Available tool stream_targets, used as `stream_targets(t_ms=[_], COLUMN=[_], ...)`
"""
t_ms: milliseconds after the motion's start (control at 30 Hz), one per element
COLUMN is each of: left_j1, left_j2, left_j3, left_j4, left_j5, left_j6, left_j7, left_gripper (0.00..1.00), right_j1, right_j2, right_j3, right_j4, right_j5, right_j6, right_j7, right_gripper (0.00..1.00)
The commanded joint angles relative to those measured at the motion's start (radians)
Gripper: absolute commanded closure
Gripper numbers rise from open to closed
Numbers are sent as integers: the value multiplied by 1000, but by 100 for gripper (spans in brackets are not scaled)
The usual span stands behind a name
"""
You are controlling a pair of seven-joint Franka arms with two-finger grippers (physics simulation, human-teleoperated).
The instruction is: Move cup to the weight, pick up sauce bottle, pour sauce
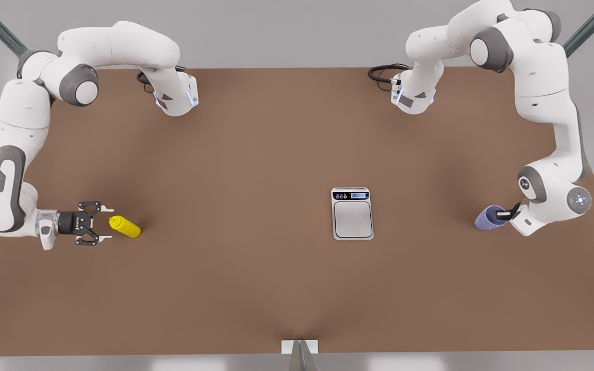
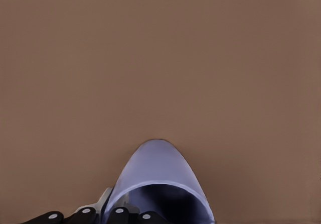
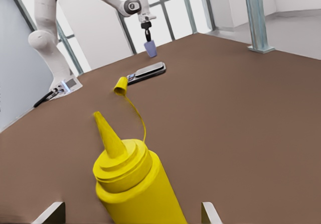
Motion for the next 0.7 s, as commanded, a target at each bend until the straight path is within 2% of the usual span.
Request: stream_targets(t_ms=[0, 100, 167, 233, 300, 367, 433, 500, 667], left_j1=[-4, -69, -230, -305, -308, -339, -394, -444, -460], left_j2=[-6, -83, -89, -89, -90, -84, -83, -34, 0], left_j3=[-6, -8, -9, -80, -252, -327, -327, -329, -330], left_j4=[6, 15, 101, 130, 130, 132, 145, 227, 191], left_j5=[-10, -10, -7, -7, -4, 2, 1, 2, 1], left_j6=[-8, -56, -143, -180, -183, -192, -219, -219, -229], left_j7=[81, 23, -197, -426, -655, -799, -867, -888, -908], left_gripper=[79, 79, 79, 79, 79, 79, 79, 79, 79], right_j1=[-1, -1, -1, 1, -1, 1, 4, 18, 33], right_j2=[7, 22, 37, 40, 43, 59, 60, 66, 76], right_j3=[0, 0, 0, 0, 0, 0, 0, 0, 0], right_j4=[0, -9, -9, -9, -9, -6, -4, -4, -7], right_j5=[5, 4, 4, 5, 5, 18, 33, 55, 67], right_j6=[-22, -17, -14, -8, -8, -6, 4, 15, 32], right_j7=[-548, -561, -562, -562, -562, -562, -561, -561, -561], right_gripper=[0, 0, 0, 0, 0, 0, 0, 0, 0])
